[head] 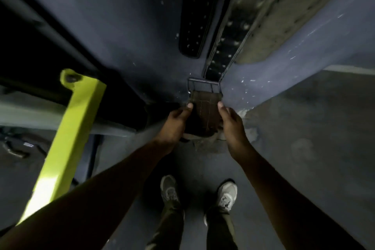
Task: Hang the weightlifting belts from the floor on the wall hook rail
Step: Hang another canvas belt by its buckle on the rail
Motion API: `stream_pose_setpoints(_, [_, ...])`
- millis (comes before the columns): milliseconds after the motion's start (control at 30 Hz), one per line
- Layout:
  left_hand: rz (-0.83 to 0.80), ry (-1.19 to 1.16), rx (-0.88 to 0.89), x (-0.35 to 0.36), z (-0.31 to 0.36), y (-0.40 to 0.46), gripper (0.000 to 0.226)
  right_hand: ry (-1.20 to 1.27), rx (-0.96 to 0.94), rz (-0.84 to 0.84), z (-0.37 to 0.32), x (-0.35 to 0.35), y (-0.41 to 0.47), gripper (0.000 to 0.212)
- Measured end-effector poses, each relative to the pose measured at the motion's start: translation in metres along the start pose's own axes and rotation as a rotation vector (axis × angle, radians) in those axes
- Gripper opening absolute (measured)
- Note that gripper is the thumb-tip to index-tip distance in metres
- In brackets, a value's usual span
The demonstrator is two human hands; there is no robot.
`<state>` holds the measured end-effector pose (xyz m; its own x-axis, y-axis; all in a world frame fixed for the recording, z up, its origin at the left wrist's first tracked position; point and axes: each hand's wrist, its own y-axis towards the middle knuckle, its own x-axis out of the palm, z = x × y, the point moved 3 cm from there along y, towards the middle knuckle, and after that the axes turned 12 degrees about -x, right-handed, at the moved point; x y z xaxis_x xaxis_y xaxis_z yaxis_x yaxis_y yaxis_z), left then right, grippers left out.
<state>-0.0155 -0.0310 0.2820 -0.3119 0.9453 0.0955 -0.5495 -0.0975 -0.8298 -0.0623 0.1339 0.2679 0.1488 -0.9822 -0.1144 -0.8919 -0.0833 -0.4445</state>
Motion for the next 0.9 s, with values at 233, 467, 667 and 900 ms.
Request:
stream_pose_setpoints(233, [-0.047, -0.024, 0.161, 0.012, 0.065, -0.158, 0.037, -0.034, -0.376, -0.169, -0.143, -0.02, -0.108, 0.023])
stream_pose_setpoints(467, [-0.163, 0.036, 0.475, 0.047, 0.121, -0.307, 0.034, 0.012, -0.619, -0.1, -0.273, -0.06, -0.196, 0.019])
stream_pose_setpoints(667, [-0.184, 0.086, 0.732, 0.076, 0.163, -0.431, 0.031, 0.06, -0.851, -0.098, -0.375, -0.095, -0.28, 0.023])
stream_pose_setpoints(900, [-0.198, -0.051, 0.976, 0.102, 0.195, -0.523, 0.022, 0.044, -1.019, -0.047, -0.449, -0.122, -0.351, 0.024])
